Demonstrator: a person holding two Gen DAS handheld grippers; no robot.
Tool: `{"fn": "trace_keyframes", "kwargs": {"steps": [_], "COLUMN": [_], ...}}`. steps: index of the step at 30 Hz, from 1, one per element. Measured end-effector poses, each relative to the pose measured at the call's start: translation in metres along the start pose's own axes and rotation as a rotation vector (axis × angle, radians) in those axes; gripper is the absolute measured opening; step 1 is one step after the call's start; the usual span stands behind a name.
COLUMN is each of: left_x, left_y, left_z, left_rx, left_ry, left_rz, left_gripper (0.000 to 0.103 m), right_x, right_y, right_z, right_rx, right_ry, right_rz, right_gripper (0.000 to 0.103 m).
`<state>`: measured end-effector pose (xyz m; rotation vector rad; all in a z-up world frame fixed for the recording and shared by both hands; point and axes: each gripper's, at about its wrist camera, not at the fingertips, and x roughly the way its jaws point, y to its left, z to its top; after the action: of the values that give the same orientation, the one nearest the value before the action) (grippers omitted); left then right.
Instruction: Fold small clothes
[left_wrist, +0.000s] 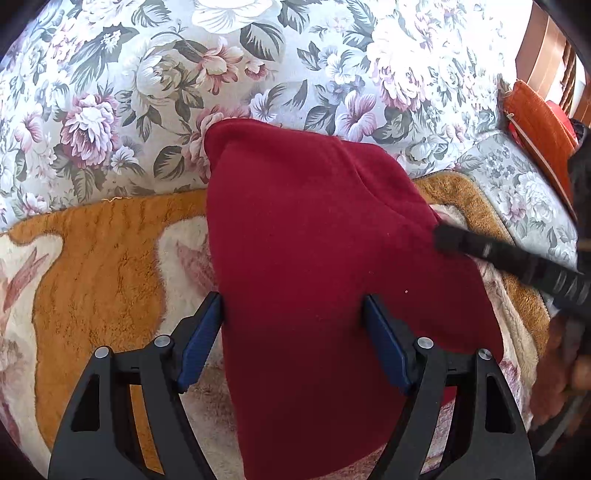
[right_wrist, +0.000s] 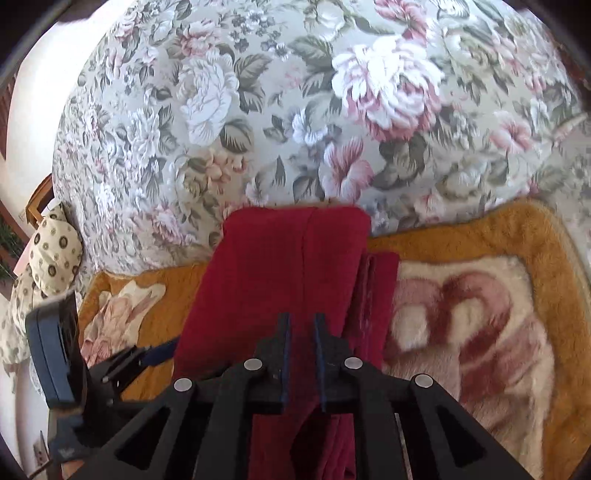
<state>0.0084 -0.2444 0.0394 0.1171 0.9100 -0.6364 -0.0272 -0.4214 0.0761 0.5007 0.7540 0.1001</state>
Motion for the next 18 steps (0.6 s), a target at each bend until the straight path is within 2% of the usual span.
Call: {"fn": "trace_keyframes", "kwargs": {"steps": [2, 5, 7, 9, 10, 14, 18], "left_x": [-0.001, -0.007, -0.012, -0.013, -0.01, 0.007, 0.025], "left_y": [0.003, 0.01, 0.02, 0.033, 0.038, 0.045, 0.044], "left_z": [-0.001, 0.0, 0.003, 0.006, 0.007, 0.009, 0.009], "left_rx": [-0.022, -0.059, -0.096, -0.155, -0.184, -0.257, -0.278], "left_ry": [0.011, 0.023, 0.013, 0.01, 0.014, 0.047, 0.077], "left_rz": [-0.019, -0.063, -0.092, -0.129, -0.152, -0.225, -0.277], "left_gripper": [0.078, 0.078, 0.078, 0.078, 0.079, 0.083, 0.085], "right_x": [0.01, 0.004, -0.007, -0.015, -0.015, 0.009, 0.031], "right_y": [-0.006, -0.018, -0.022, -0.031, -0.036, -0.061, -0.071], "right_z": [-0.01, -0.012, -0.011, -0.011, -0.012, -0.013, -0.015], "right_rx": [-0.012, 0.027, 0.043, 0.067, 0.086, 0.189, 0.24], "right_ry": [0.02, 0.003, -0.029, -0.073, -0.081, -0.006, 0.009], "right_rz": [-0.03, 0.023, 0.033, -0.012, -0.004, 0.088, 0.212], "right_gripper": [0.011, 0.011, 0.019, 0.065, 0.068, 0.07, 0.075]}}
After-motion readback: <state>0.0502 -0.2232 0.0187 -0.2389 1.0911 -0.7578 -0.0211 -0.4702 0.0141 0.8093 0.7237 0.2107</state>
